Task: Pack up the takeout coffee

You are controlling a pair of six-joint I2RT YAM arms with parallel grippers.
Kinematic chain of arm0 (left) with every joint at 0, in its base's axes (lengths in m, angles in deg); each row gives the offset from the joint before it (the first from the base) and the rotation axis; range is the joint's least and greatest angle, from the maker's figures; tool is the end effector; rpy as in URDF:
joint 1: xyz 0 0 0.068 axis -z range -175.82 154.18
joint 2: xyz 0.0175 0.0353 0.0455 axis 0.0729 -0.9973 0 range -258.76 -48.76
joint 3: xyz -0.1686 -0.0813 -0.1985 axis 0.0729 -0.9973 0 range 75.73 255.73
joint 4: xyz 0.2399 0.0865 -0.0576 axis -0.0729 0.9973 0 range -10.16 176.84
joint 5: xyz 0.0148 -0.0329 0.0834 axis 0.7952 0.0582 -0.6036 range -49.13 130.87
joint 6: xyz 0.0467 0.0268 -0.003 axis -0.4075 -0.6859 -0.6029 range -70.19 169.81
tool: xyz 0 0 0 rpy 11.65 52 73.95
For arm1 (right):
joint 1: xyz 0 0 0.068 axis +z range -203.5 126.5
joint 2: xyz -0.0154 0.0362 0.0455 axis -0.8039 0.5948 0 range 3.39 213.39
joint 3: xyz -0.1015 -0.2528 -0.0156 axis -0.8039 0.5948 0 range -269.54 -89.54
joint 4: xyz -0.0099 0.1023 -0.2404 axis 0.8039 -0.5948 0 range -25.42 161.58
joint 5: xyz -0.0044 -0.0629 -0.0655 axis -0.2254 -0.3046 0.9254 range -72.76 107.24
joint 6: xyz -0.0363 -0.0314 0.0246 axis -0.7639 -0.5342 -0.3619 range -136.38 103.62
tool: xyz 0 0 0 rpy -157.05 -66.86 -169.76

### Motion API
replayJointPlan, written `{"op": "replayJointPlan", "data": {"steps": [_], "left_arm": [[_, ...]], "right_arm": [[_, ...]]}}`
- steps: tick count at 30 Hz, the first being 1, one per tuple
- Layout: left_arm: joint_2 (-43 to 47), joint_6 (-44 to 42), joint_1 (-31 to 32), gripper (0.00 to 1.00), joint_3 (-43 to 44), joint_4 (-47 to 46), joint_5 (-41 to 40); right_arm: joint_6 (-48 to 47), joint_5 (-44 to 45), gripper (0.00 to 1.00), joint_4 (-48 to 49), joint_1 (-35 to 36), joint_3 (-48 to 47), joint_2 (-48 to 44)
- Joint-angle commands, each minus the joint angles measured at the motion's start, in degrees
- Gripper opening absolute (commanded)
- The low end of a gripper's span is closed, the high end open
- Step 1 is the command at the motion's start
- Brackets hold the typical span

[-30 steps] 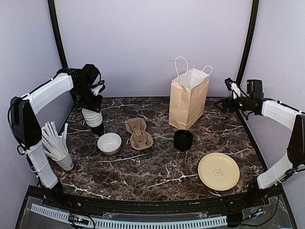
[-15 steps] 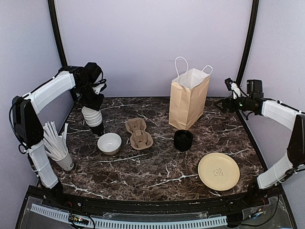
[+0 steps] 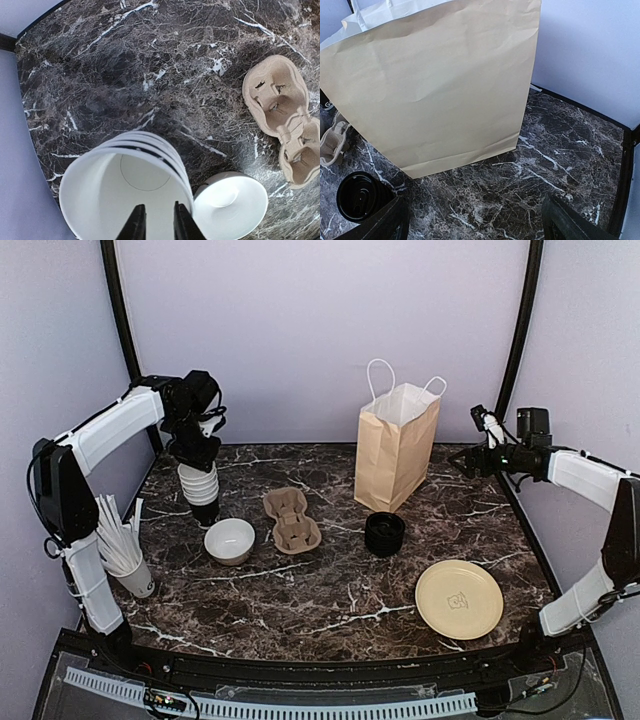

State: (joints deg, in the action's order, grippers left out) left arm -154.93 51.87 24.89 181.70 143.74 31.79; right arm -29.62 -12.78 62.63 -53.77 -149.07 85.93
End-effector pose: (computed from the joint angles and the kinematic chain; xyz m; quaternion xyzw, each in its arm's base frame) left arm 0.3635 -0.1313 0.3281 0.1399 0.9615 0.0315 0.2343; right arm 0.3237 0.0163 0.2793 -0.2202 0.8250 0.1698 0.4919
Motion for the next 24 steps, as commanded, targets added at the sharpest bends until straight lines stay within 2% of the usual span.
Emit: {"op": "replayJointPlan", "data": {"steps": [1, 18, 24], "left_arm": [[1.0, 0.76, 1.57, 0.28, 2.38, 2.92, -2.97], [1.43, 2.29, 2.97, 0.34, 1.23, 3.16, -4.54], [1.14, 2.33, 3.02, 0.25, 0.09, 2.76, -4.35]], "right_arm": [[-0.52, -0.73, 0.92, 2.37, -0.24, 0.9, 0.72], [-1.24, -0.35, 0.92, 1.79, -0.07, 0.75, 1.32], [-1.27, -0.39, 0.92, 1.74, -0.08, 0.74, 1.32]]}}
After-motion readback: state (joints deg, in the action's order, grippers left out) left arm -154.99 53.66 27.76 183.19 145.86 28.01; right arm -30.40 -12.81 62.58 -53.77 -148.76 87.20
